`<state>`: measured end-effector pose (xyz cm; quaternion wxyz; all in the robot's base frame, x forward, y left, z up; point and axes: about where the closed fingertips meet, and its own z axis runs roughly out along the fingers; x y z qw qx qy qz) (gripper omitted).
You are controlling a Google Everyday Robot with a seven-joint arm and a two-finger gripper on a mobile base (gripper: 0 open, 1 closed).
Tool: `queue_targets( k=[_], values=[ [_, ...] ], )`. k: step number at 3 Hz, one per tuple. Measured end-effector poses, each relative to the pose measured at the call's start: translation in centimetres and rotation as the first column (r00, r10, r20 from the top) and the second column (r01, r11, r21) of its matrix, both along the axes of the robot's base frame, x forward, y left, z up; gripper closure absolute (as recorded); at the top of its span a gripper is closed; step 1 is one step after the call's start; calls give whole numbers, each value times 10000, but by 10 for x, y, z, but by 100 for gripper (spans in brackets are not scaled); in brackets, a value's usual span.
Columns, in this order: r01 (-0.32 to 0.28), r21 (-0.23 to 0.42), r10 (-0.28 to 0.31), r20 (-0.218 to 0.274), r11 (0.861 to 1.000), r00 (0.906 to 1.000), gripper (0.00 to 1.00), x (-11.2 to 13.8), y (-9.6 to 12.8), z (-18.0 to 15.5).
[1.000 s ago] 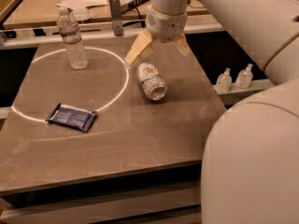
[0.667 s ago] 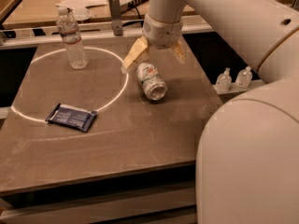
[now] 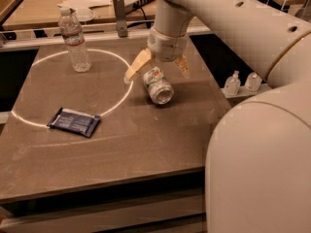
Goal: Pick 7up can
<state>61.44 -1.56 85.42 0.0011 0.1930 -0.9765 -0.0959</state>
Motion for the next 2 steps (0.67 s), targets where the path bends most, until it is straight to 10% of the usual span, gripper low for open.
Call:
queue_targets(
  k=[2],
  values=[
    [-313,302,308,149,9991,9994,47,-6,4,-9]
  ],
)
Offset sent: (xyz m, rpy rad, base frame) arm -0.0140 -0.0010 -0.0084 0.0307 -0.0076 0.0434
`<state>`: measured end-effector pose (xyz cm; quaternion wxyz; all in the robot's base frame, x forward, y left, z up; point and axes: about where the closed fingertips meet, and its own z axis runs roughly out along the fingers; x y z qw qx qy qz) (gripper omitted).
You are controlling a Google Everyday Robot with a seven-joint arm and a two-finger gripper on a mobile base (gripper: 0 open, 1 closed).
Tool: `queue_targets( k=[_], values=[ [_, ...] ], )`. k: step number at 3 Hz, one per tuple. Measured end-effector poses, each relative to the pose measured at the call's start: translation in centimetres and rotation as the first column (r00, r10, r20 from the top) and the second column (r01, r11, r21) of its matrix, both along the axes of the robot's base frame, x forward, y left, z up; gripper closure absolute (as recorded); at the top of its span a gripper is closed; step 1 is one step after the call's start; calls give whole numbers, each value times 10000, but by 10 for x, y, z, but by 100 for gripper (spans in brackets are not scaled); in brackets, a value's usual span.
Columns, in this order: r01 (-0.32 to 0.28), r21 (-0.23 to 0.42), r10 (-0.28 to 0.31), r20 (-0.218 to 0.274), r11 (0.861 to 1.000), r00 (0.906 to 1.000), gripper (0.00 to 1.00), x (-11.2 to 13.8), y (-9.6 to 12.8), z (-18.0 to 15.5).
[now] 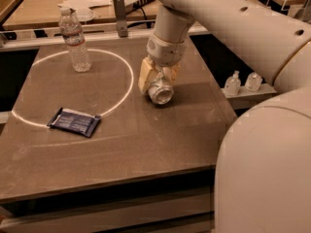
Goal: Pick 7up can
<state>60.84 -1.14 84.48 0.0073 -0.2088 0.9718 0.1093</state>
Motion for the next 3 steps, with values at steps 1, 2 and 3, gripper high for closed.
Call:
queue_targets(
  k=[1,2,3],
  values=[
    [205,408,-221,372,9990,9991,71,1,-6,11],
    [439,1641,-609,1003,9855,9931,95,10,-18,41],
    [100,2982,-585,1539,9544,9864,100,14,-20,86]
  ],
)
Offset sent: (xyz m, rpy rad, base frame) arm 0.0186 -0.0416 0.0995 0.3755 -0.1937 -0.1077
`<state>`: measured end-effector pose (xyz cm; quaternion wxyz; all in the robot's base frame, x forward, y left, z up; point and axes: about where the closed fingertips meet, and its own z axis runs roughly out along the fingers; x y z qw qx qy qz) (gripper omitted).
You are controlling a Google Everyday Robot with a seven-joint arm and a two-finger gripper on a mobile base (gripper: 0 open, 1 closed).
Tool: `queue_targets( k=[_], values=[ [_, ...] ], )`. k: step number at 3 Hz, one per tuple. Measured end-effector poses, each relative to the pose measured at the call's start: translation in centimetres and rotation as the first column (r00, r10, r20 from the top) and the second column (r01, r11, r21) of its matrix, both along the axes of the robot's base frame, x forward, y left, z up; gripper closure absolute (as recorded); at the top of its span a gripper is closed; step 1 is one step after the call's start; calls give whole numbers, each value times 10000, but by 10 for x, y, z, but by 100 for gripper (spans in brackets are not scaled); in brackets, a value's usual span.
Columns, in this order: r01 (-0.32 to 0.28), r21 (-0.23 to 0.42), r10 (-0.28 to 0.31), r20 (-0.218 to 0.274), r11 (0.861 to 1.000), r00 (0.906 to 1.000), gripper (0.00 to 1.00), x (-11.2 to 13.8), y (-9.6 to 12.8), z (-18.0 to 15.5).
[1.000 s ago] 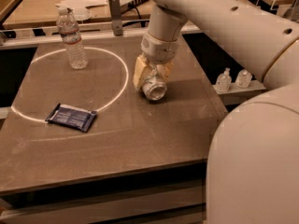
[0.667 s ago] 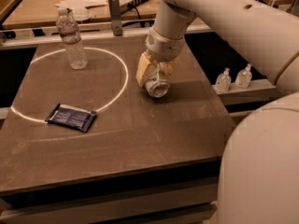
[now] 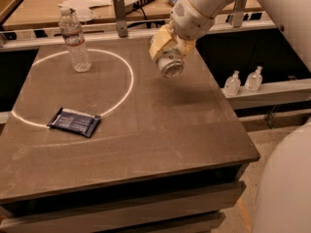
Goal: Pick 7up can
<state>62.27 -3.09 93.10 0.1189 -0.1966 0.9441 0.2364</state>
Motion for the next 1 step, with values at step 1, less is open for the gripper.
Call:
queue_targets(
  k=[1],
  values=[
    [0,0,0,0,10000,10000,100,0,0,0]
  ],
)
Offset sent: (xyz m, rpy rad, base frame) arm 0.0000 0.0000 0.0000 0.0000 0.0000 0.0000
